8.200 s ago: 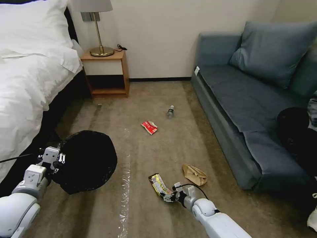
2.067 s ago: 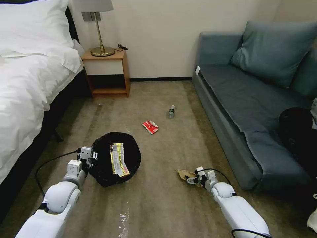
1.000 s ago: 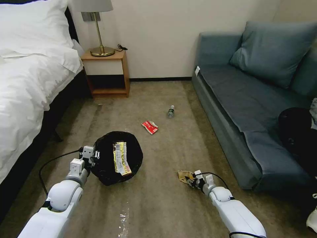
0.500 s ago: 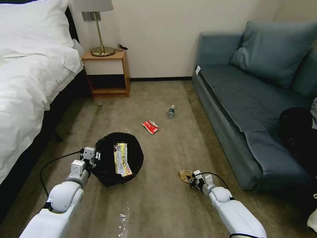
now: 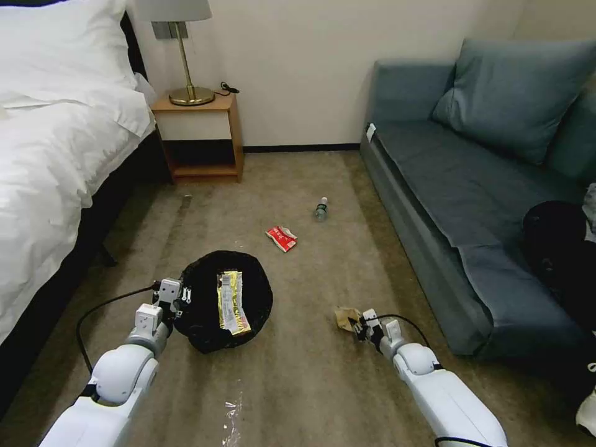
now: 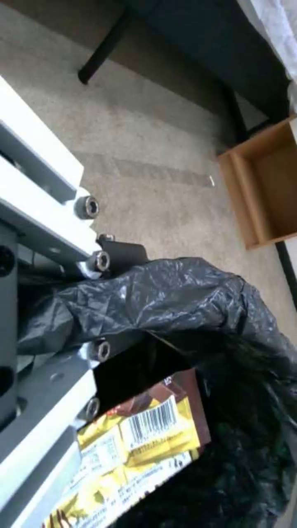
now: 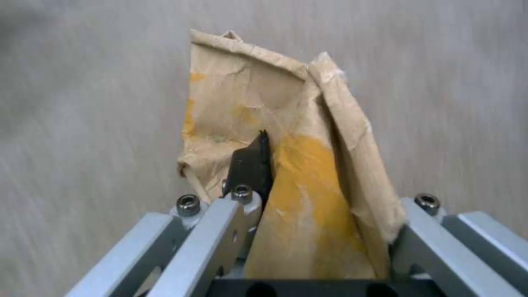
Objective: Pick up the trash bin, then pick up the garbage on the floor and place it into the trash bin.
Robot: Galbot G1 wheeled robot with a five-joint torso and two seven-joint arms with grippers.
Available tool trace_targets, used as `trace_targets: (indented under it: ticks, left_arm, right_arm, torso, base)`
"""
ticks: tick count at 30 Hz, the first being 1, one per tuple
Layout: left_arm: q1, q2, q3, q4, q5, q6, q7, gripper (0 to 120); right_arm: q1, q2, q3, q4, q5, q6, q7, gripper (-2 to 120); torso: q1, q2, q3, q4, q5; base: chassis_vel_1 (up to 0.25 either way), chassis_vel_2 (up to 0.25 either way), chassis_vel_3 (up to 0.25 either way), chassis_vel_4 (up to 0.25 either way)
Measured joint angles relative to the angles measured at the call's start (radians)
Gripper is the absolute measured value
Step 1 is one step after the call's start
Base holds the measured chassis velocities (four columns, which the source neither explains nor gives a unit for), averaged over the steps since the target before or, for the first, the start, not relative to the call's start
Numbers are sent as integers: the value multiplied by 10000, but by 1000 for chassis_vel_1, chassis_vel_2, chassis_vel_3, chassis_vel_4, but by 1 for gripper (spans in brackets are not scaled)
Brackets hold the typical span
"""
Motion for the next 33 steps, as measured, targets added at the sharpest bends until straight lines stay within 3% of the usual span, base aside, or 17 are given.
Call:
trace_targets:
  ticks: [14,26,33]
  left_arm:
    - [-66,-116,136,64,2,-4,-30,5]
    - [-89,-105,-11,91,-33,-9,-25,5]
    - [65,-100,-195,12,-44,-9,-25,5]
  right_arm:
    - [1177,575,-2116,1879,1978,1091,166,16]
    - [1812,540,-3899,3937,3321,922,-83,16]
    - [1584,621,-4537,4066,3244,919,-209,16]
  torso:
    - [0,0,0,3,1]
    - [0,1,-1,2,0]
    - [0,2,-1,2,1]
  base:
    - [0,0,0,0]
    - [0,0,0,0]
    - [0,0,0,0]
